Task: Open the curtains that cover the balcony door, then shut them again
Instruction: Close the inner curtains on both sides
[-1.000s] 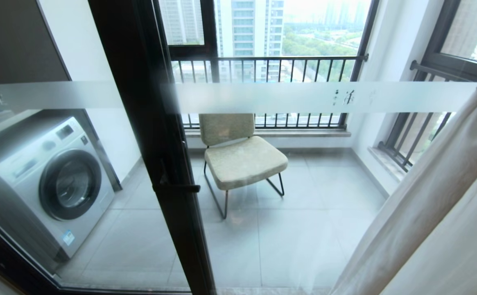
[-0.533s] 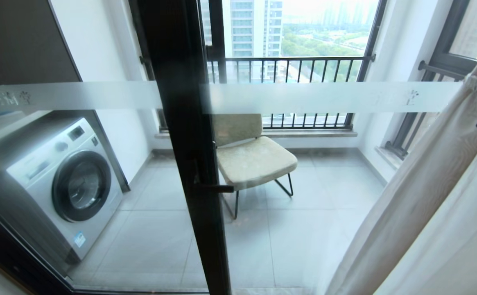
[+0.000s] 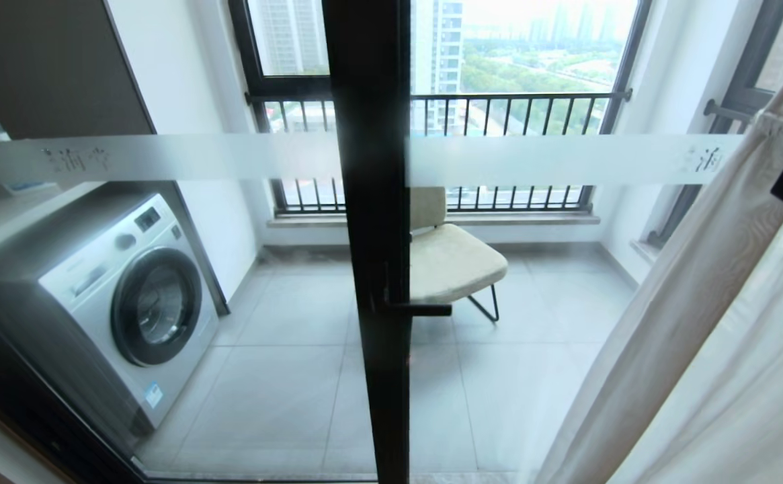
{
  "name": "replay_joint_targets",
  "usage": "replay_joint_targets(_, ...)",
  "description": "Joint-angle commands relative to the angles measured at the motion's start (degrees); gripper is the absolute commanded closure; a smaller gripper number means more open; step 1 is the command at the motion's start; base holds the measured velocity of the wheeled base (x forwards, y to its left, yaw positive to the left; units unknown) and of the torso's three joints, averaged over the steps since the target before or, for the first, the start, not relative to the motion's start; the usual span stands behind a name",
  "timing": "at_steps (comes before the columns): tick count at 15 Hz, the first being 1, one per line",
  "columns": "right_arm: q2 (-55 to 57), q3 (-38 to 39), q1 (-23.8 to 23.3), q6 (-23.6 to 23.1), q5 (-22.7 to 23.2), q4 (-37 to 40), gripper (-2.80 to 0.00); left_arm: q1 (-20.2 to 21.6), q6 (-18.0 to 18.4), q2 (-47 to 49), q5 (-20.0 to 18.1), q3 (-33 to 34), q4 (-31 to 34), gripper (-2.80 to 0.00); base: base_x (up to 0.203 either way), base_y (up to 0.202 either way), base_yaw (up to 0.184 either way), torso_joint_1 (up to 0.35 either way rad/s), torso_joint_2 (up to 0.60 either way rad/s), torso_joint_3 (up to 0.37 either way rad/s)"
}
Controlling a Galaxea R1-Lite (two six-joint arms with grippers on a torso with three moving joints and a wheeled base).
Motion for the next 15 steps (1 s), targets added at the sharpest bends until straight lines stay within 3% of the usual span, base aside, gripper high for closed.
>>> replay_joint_targets(1,0.08,-0.08,0.01,-0.10,-0.01,-0.24,0.00,0.02,-0.06,0.01,0.03,0.00,0.01,0.00,0.000,0.191,-0.001,0.002,0.00,0.002)
replay_joint_targets(15,0.79,-1.66,0.10,-0.28,0.16,-0.06,0.00,0.02,0.03,0.01,0.03,0.00,0.01,0.00,0.000,0.192,0.001,0.003,0.00,0.001)
